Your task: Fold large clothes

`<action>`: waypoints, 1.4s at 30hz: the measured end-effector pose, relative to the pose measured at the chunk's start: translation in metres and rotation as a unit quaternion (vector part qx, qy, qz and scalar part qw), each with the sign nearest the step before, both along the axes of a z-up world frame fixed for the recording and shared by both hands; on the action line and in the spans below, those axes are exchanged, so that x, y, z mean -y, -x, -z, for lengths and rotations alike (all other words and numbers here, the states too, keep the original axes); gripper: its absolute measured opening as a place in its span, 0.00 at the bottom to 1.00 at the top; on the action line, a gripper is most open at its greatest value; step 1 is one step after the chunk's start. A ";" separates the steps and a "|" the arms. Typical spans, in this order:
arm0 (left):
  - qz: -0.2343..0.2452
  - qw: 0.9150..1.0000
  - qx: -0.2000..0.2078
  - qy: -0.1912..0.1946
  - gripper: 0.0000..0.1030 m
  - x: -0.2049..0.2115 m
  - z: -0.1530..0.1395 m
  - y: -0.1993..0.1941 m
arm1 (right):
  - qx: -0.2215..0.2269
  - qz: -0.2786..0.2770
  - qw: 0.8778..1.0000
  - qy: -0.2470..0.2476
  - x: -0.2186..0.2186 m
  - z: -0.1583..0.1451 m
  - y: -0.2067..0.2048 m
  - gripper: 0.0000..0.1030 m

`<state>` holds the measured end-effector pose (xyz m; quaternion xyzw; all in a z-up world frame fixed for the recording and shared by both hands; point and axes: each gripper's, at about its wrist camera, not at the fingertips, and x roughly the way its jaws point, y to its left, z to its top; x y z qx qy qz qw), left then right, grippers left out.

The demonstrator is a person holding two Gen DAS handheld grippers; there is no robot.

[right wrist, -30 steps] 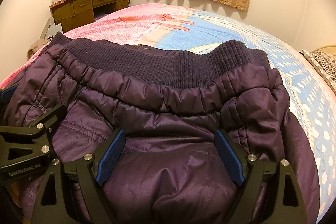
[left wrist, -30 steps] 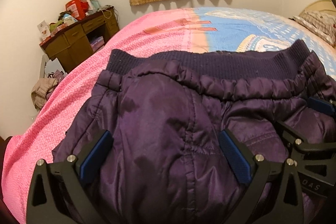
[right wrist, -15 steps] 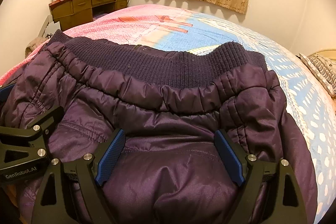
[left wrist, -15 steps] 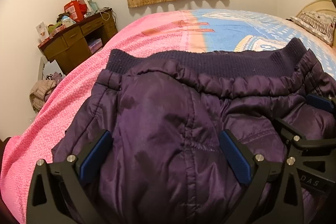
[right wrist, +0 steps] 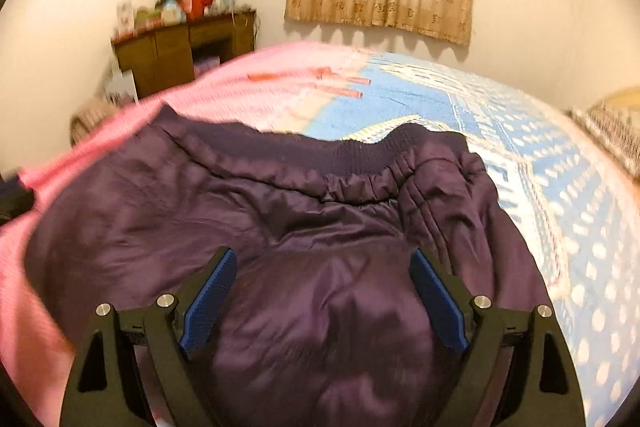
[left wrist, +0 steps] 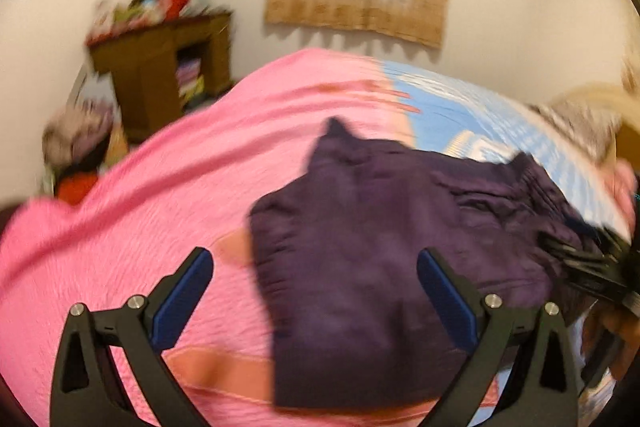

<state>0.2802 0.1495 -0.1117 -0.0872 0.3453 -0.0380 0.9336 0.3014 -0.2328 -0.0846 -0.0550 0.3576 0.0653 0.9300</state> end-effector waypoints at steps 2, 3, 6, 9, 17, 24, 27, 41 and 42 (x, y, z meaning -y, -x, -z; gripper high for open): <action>0.005 0.997 -0.029 0.069 0.99 -0.020 0.016 -0.007 | -0.001 0.016 1.000 -0.002 0.001 -0.001 0.006 0.89; 0.008 0.993 -0.041 0.114 1.00 -0.028 0.024 -0.009 | -0.002 0.017 1.000 0.005 0.000 0.002 0.006 0.89; 0.026 0.975 -0.071 0.209 0.99 -0.031 0.045 -0.012 | 0.013 0.011 0.998 0.059 -0.013 0.015 0.008 0.90; 0.025 0.974 -0.078 0.210 0.99 -0.022 0.052 -0.021 | 0.039 0.005 0.993 0.107 -0.024 0.027 0.012 0.94; 0.049 0.958 -0.094 0.266 0.99 -0.021 0.076 -0.041 | 0.046 0.006 0.992 0.115 -0.022 0.038 0.011 0.95; 0.117 0.950 -0.077 0.279 0.84 -0.016 0.070 -0.043 | 0.052 0.011 0.990 0.132 -0.029 0.041 0.011 0.96; 0.119 0.937 -0.060 0.324 0.56 -0.018 0.069 -0.043 | 0.052 0.011 0.990 0.132 -0.031 0.042 0.011 0.96; 0.215 0.950 0.086 0.211 0.24 0.061 -0.073 -0.006 | 0.077 0.020 0.996 0.043 -0.003 0.020 0.030 0.96; 0.224 0.949 0.090 0.204 0.24 0.066 -0.078 -0.008 | 0.076 0.023 0.996 0.030 0.004 0.018 0.033 0.96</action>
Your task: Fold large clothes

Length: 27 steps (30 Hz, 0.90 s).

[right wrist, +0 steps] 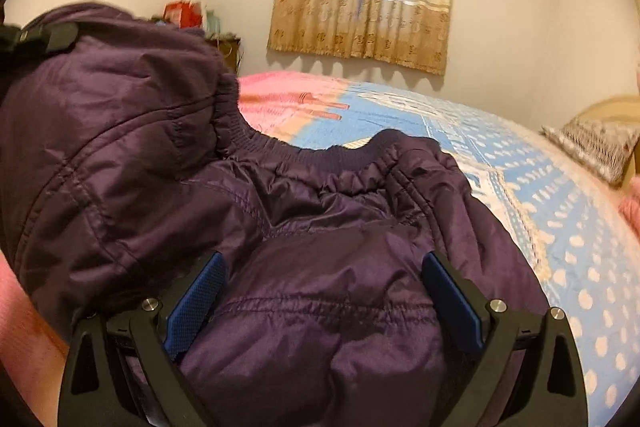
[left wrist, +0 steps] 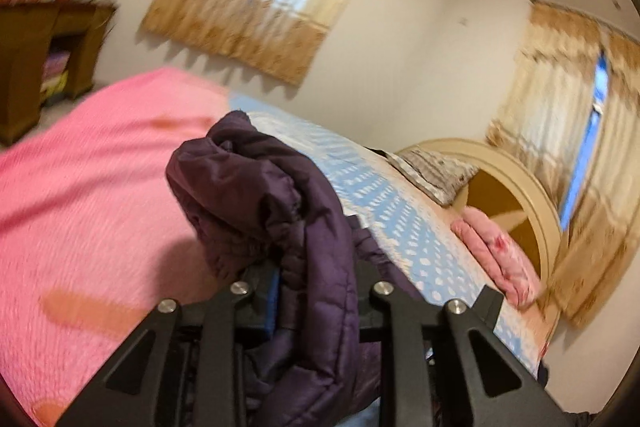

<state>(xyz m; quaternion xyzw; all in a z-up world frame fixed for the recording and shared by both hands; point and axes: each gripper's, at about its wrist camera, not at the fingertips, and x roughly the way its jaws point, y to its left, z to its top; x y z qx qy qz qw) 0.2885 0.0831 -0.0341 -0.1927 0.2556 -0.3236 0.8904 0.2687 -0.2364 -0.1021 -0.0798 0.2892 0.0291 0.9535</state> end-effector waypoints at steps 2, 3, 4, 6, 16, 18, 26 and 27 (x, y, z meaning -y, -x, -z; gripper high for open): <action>0.013 0.999 0.025 -0.029 0.24 0.023 -0.016 0.003 | 0.004 0.005 1.000 -0.015 0.011 -0.005 0.006 0.96; 0.017 0.998 0.034 -0.041 0.24 0.033 -0.018 -0.006 | 0.010 0.010 0.999 -0.030 0.020 -0.010 0.012 0.96; 0.023 0.998 0.041 -0.052 0.24 0.044 -0.022 -0.009 | 0.014 0.017 0.999 -0.047 0.029 -0.013 0.016 0.96; 0.036 0.995 0.058 -0.076 0.24 0.066 -0.028 -0.006 | 0.020 0.040 0.996 -0.083 0.053 -0.021 0.024 0.96; 0.100 0.946 0.167 -0.259 0.24 0.193 -0.016 0.032 | 0.034 0.116 0.968 -0.219 0.174 -0.045 0.048 0.96; 0.118 0.914 0.217 -0.321 0.24 0.224 0.000 0.048 | 0.033 0.117 0.960 -0.253 0.202 -0.055 0.049 0.96; 0.196 0.851 0.291 -0.391 0.22 0.274 0.041 0.081 | -0.056 -0.018 0.953 -0.297 0.227 -0.112 -0.004 0.96; 0.190 0.842 0.303 -0.404 0.22 0.276 0.046 0.084 | -0.083 -0.040 0.951 -0.295 0.220 -0.113 -0.018 0.96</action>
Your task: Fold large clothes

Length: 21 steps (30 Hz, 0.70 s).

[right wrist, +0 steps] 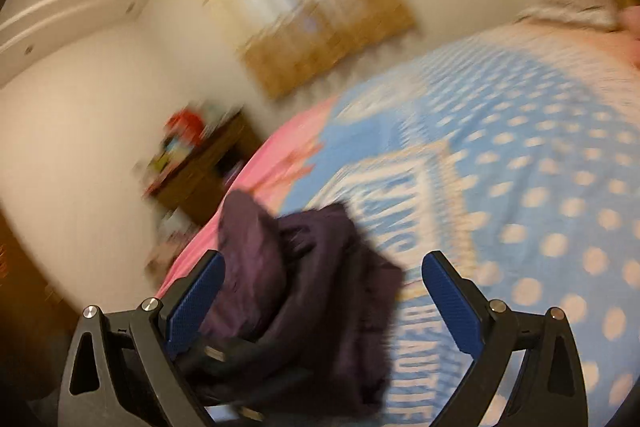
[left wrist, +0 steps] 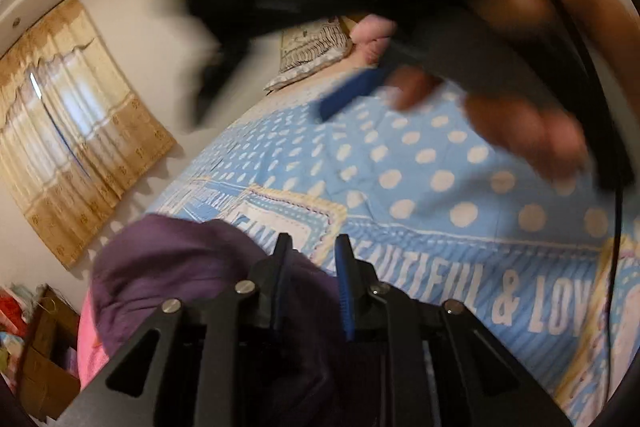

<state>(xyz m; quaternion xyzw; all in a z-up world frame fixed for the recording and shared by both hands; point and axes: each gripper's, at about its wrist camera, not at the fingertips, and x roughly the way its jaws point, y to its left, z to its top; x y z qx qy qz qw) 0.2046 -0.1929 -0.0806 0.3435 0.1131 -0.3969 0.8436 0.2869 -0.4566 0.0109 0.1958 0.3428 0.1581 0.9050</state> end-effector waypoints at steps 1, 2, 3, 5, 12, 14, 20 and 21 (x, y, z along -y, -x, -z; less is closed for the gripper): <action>-0.004 1.000 0.012 -0.006 0.22 0.000 0.004 0.001 | -0.008 -0.013 1.000 0.002 -0.003 0.000 -0.008 0.96; -0.006 1.000 0.007 -0.005 0.22 0.001 0.004 0.001 | -0.016 -0.024 1.000 0.007 -0.010 0.000 -0.017 0.96; -0.010 1.000 0.003 -0.001 0.22 -0.002 0.004 -0.001 | -0.023 -0.036 0.999 0.010 -0.017 -0.002 -0.027 0.96; -0.009 1.000 -0.010 0.005 0.22 -0.010 0.000 -0.007 | -0.031 -0.051 0.998 -0.004 -0.035 -0.011 -0.046 0.96; -0.003 1.000 -0.022 0.009 0.22 0.002 -0.010 -0.001 | -0.169 -0.158 0.965 0.121 -0.115 0.026 -0.111 0.56; -0.004 0.999 -0.031 0.008 0.26 -0.003 -0.011 0.004 | -0.182 -0.175 0.962 0.108 -0.115 0.033 -0.111 0.21; -0.011 0.996 -0.052 0.067 0.51 -0.057 -0.048 0.057 | -0.151 -0.152 0.968 0.128 -0.099 0.027 -0.082 0.12; -0.015 0.995 -0.052 0.078 0.57 -0.068 -0.056 0.066 | -0.149 -0.142 0.969 0.137 -0.092 0.027 -0.076 0.12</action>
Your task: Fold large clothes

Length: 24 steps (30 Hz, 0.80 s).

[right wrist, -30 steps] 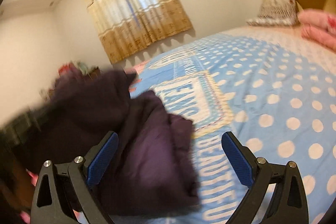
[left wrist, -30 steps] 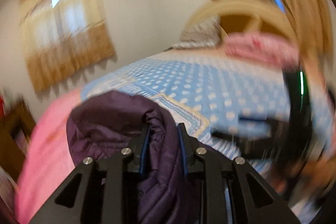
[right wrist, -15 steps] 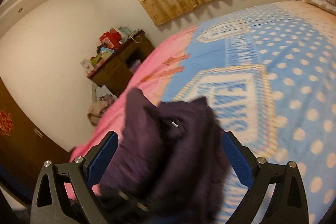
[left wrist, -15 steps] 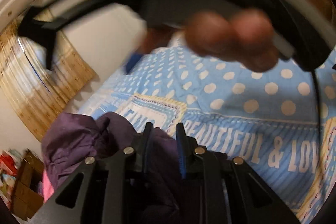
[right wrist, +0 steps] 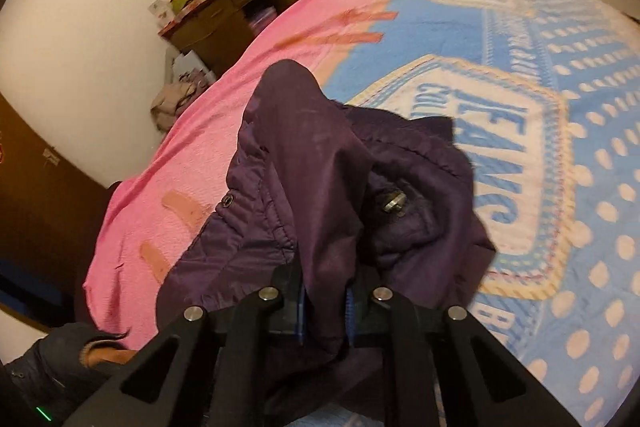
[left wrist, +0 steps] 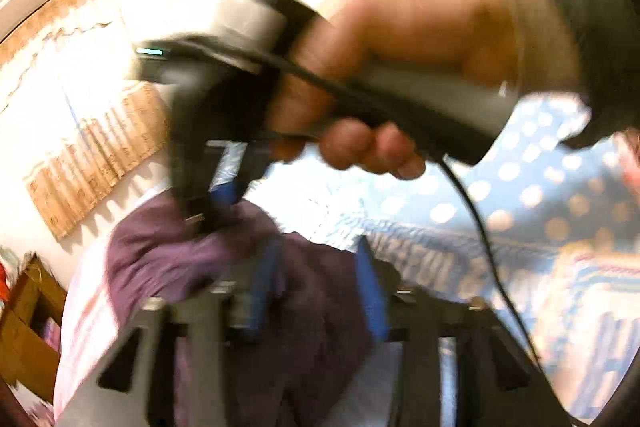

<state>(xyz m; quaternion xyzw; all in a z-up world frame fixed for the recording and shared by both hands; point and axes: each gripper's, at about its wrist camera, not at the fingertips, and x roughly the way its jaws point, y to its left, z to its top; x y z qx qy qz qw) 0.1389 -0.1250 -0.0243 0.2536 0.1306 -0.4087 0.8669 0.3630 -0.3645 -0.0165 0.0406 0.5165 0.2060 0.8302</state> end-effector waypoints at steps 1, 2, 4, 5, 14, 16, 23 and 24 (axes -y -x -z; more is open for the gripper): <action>-0.002 1.000 0.000 0.018 0.63 -0.013 -0.010 0.010 | 0.000 0.004 1.000 0.003 0.007 -0.002 0.006 0.12; -0.006 0.999 -0.005 0.042 0.68 -0.030 -0.024 0.019 | 0.000 0.009 1.000 0.005 0.012 0.001 0.008 0.12; -0.036 0.996 -0.010 0.078 0.82 -0.055 -0.044 0.023 | -0.002 0.025 1.000 0.009 0.028 0.007 0.014 0.12; -0.058 0.993 -0.008 0.099 0.94 -0.067 -0.055 0.020 | -0.002 0.032 0.999 0.008 0.034 0.010 0.016 0.12; -0.208 0.973 -0.095 0.011 1.00 -0.027 -0.006 -0.090 | 0.004 0.082 0.996 -0.027 0.058 0.034 0.037 0.12; -0.205 0.966 -0.148 0.055 1.00 -0.030 0.008 -0.094 | 0.004 0.088 0.996 -0.016 0.058 0.042 0.038 0.12; -0.227 0.958 -0.161 0.069 1.00 -0.017 0.018 -0.086 | 0.027 0.165 0.986 0.006 0.066 0.030 0.049 0.15; -0.227 0.956 -0.170 0.071 1.00 -0.014 0.018 -0.090 | 0.044 0.195 0.980 0.003 0.067 0.016 0.054 0.19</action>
